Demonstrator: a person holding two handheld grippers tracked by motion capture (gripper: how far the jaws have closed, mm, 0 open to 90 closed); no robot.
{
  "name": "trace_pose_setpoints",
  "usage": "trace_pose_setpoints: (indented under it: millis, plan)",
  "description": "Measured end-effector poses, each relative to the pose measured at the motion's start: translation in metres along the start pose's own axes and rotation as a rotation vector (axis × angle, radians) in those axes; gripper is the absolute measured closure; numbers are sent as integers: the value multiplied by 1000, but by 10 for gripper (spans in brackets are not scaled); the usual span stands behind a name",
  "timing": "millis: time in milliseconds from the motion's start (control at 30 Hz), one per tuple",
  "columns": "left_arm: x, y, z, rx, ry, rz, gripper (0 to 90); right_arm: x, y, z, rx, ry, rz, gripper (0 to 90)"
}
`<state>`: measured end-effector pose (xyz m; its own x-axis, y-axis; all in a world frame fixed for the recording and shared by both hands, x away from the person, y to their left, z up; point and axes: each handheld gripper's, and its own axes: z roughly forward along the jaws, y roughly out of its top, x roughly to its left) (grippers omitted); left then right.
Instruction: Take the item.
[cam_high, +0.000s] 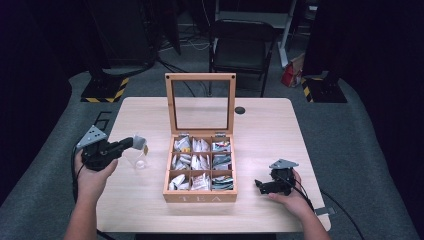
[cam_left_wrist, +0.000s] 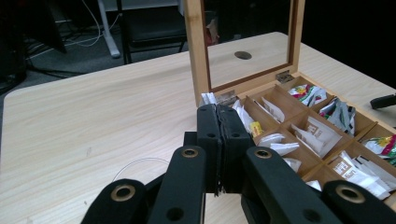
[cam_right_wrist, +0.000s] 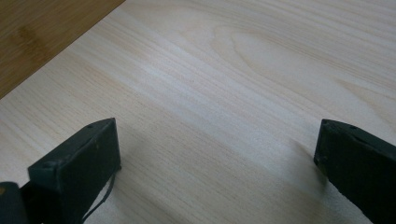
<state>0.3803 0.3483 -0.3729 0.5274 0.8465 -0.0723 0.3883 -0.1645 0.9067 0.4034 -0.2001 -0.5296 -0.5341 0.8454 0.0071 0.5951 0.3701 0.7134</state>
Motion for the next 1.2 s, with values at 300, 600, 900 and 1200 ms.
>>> trace_pose_setpoints:
  millis: [300, 600, 900, 1200]
  plan:
    - [6, -5, 2, 3, 22, -22, 890, 0, 0, 0, 0, 0, 0, 0]
    - [15, -8, -3, -11, 65, -54, 890, 0, 0, 0, 0, 0, 0, 0]
    - [22, -13, -3, -17, 103, -78, 890, 0, 0, 0, 0, 0, -1, 0]
    - [24, -16, -1, 0, 115, -79, 890, 0, 0, 0, 0, 0, 0, 0]
